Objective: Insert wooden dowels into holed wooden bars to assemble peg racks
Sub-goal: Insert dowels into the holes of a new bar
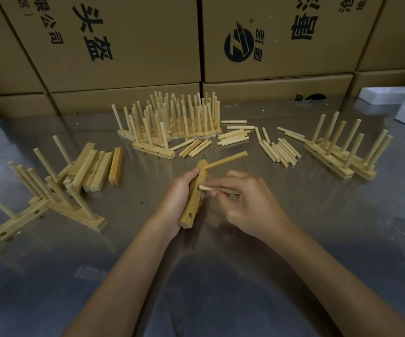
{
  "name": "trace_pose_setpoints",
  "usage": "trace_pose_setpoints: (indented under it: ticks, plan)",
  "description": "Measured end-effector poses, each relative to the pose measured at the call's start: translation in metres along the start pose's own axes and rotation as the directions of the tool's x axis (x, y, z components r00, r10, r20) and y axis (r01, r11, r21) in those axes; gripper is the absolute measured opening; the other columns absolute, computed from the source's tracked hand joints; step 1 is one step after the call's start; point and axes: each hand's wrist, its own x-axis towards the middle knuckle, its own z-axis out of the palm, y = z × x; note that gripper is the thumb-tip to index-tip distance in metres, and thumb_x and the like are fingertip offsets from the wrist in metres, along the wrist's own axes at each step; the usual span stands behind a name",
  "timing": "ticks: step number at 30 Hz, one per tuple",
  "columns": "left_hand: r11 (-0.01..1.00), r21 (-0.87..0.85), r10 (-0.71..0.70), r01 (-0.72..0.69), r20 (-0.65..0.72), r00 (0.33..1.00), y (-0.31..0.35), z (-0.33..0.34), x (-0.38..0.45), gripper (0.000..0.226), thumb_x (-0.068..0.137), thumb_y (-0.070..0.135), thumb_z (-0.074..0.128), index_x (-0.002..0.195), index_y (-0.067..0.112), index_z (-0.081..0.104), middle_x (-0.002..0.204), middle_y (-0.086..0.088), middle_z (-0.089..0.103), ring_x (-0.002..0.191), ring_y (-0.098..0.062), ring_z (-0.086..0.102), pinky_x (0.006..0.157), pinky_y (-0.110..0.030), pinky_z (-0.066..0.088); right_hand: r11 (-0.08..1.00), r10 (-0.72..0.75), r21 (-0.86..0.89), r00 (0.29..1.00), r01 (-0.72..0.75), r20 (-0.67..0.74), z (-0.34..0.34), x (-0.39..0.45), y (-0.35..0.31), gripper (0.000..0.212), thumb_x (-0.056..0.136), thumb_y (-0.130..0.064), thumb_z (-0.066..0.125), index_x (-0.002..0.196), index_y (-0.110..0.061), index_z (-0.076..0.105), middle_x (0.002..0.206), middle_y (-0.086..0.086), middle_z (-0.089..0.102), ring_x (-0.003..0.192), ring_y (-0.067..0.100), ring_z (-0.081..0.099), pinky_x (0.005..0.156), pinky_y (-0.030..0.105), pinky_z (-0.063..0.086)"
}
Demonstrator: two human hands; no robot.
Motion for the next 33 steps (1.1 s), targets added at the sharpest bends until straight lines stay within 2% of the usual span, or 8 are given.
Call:
trace_pose_setpoints:
  ticks: [3,6,10,17,21,24,29,33]
  plan:
    - [0.998,0.052,0.046,-0.045,-0.011,0.999,-0.004,0.000,0.003,0.037,0.102,0.042,0.047,0.090,0.019,0.073,0.057,0.006,0.060,0.051,-0.006,0.054,0.046,-0.018,0.041,0.999,-0.033,-0.020,0.998,0.034,0.045,0.000,-0.001,-0.001,0.026,0.092,-0.018,0.062,0.112,-0.030,0.073,0.096,-0.015,0.065,0.090,0.006,0.062,0.076,0.037,0.052]
    - [0.985,0.113,0.127,-0.127,-0.001,0.992,-0.008,0.003,0.005,0.034,0.105,0.039,0.044,0.082,0.023,0.065,0.056,0.008,0.058,0.054,-0.008,0.053,0.052,-0.021,0.041,0.994,-0.073,-0.075,0.995,0.078,0.069,0.000,-0.001,-0.003,0.023,0.091,-0.013,0.062,0.107,-0.024,0.072,0.097,-0.013,0.065,0.090,0.006,0.061,0.074,0.029,0.050]
    - [0.947,0.233,0.222,-0.222,0.029,0.975,-0.013,0.008,0.007,0.030,0.107,0.033,0.039,0.089,0.017,0.058,0.069,0.003,0.058,0.068,-0.015,0.052,0.071,-0.032,0.042,0.991,-0.061,-0.112,0.990,0.075,0.130,-0.005,0.001,-0.004,0.019,0.088,-0.009,0.060,0.094,-0.025,0.069,0.087,-0.015,0.066,0.079,0.005,0.059,0.066,0.025,0.043]
    - [0.920,0.288,0.268,-0.264,0.029,0.963,-0.019,0.013,0.007,0.032,0.108,0.032,0.034,0.092,0.019,0.058,0.084,0.003,0.061,0.085,-0.013,0.058,0.078,-0.031,0.045,0.994,0.093,0.049,0.991,-0.098,0.099,0.001,0.001,-0.002,0.017,0.089,-0.010,0.061,0.076,-0.020,0.066,0.066,-0.006,0.064,0.065,0.011,0.059,0.061,0.032,0.047]
    - [0.897,0.330,0.294,-0.296,0.056,0.954,-0.022,0.011,0.011,0.033,0.108,0.035,0.034,0.095,0.016,0.058,0.086,0.002,0.061,0.087,-0.016,0.058,0.083,-0.038,0.046,0.984,0.159,0.071,0.982,-0.166,0.098,0.005,0.001,-0.001,0.013,0.089,-0.010,0.062,0.079,-0.020,0.063,0.060,-0.008,0.059,0.058,0.008,0.055,0.052,0.023,0.042]
    - [0.880,0.341,0.328,-0.329,0.064,0.943,-0.024,0.010,0.014,0.032,0.107,0.036,0.035,0.093,0.016,0.056,0.082,0.005,0.059,0.083,-0.014,0.057,0.077,-0.036,0.045,0.945,0.249,0.191,0.963,-0.265,0.103,0.009,0.001,0.002,0.013,0.089,-0.009,0.062,0.080,-0.019,0.061,0.053,-0.011,0.053,0.050,0.003,0.046,0.047,0.014,0.034]
    - [0.880,0.317,0.348,-0.352,0.071,0.935,-0.025,0.007,0.016,0.028,0.107,0.035,0.037,0.090,0.022,0.055,0.082,0.006,0.058,0.080,-0.011,0.056,0.070,-0.028,0.044,0.833,0.358,0.388,0.919,-0.395,0.166,0.011,0.002,0.001,0.014,0.093,-0.009,0.059,0.080,-0.013,0.061,0.050,-0.012,0.058,0.043,-0.001,0.043,0.045,0.014,0.033]
    - [0.938,0.220,0.279,-0.267,-0.024,0.960,-0.019,0.006,0.017,0.026,0.105,0.038,0.045,0.110,0.026,0.067,0.101,-0.001,0.067,0.093,-0.017,0.063,0.074,-0.030,0.047,0.768,0.403,0.441,0.886,-0.465,0.232,0.003,0.009,-0.001,0.007,0.093,-0.020,0.066,0.094,-0.013,0.063,0.061,0.000,0.068,0.040,0.004,0.046,0.037,0.018,0.036]
